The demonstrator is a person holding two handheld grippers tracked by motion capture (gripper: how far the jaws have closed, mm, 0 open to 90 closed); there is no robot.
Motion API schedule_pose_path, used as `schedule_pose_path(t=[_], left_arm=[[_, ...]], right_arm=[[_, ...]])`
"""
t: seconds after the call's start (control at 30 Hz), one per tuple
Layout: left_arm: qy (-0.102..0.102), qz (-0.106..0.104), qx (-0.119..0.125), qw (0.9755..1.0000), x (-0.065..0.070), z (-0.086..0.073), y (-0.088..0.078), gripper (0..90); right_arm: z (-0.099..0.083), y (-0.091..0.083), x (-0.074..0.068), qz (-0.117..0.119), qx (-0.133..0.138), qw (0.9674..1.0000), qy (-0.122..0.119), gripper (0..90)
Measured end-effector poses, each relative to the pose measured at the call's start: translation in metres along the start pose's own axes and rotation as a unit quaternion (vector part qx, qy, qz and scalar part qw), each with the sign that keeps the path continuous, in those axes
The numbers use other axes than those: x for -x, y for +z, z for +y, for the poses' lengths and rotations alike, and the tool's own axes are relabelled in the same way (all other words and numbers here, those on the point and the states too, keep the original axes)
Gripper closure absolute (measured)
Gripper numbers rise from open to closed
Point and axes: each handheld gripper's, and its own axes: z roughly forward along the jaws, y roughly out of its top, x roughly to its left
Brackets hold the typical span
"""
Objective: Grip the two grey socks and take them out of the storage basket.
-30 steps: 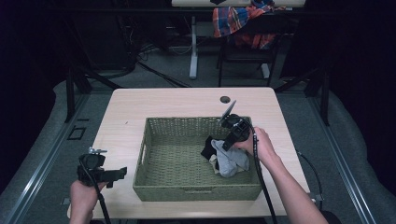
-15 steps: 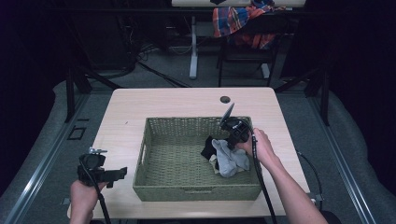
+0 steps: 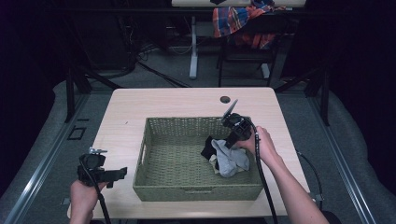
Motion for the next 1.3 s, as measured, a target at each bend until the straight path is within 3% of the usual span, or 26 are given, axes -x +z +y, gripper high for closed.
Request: schedule_pose_path(t=[0.03,0.07,0.1,0.17,0.27,0.33,0.37,0.43,0.53,0.6,0.7,0.83,0.93,1.03,1.3], left_arm=[[0.0,0.0,0.0,1.0,0.0,0.0,0.0,1.2],[0.0,0.0,0.0,1.0,0.0,0.0,0.0,1.2],[0.002,0.0,-0.001,1.0,0.0,0.0,0.0,1.2],[0.002,-0.001,-0.001,1.0,0.0,0.0,0.0,1.2],[0.002,-0.001,-0.001,1.0,0.0,0.0,0.0,1.2],[0.001,0.0,-0.002,1.0,0.0,0.0,0.0,1.2],[0.0,0.0,-0.001,1.0,0.0,0.0,0.0,1.2],[0.0,0.0,-0.001,1.0,0.0,0.0,0.001,1.2],[0.001,-0.001,-0.001,1.0,0.0,0.0,0.001,1.2],[0.001,-0.001,-0.001,1.0,0.001,0.0,0.001,1.2],[0.001,0.0,-0.001,1.0,0.001,0.0,0.001,1.2],[0.001,-0.001,-0.001,1.0,0.0,0.0,0.001,1.2],[0.001,-0.001,-0.001,1.0,0.0,0.0,0.0,1.2],[0.001,0.0,-0.001,1.0,0.0,0.0,0.0,1.2],[0.001,0.0,0.0,1.0,0.0,0.0,0.0,1.2]], right_arm=[[0.0,0.0,0.0,0.0,0.0,1.0,0.0,47.7],[-0.001,0.004,-0.003,-0.002,0.022,0.9997,0.012,42.8],[0.003,0.003,-0.003,-0.002,0.001,1.0,-0.001,42.5],[0.005,0.007,-0.006,-0.011,-0.004,0.9999,-0.006,36.4],[0.01,0.013,-0.006,-0.037,-0.011,0.9991,-0.017,36.8],[0.014,0.021,-0.007,-0.047,-0.033,0.9983,-0.012,37.1],[0.014,0.025,-0.007,-0.049,-0.028,0.9984,-0.01,37.9],[0.016,0.024,-0.006,-0.043,-0.049,0.9979,-0.009,46.8],[0.014,0.024,-0.006,-0.024,-0.038,0.999,0.005,64.0],[0.015,0.024,-0.006,-0.026,-0.056,0.9981,-0.001,73.7],[0.014,0.025,-0.006,-0.021,-0.06,0.998,-0.001,84.2],[0.011,0.02,-0.003,-0.013,-0.051,0.9986,0.007,86.6],[0.008,0.011,-0.002,-0.007,-0.028,0.9995,0.014,86.8],[0.007,-0.002,-0.001,-0.001,-0.023,0.9997,0.013,86.9],[-0.001,-0.037,0.0,0.004,0.024,0.9995,0.018,87.0]])
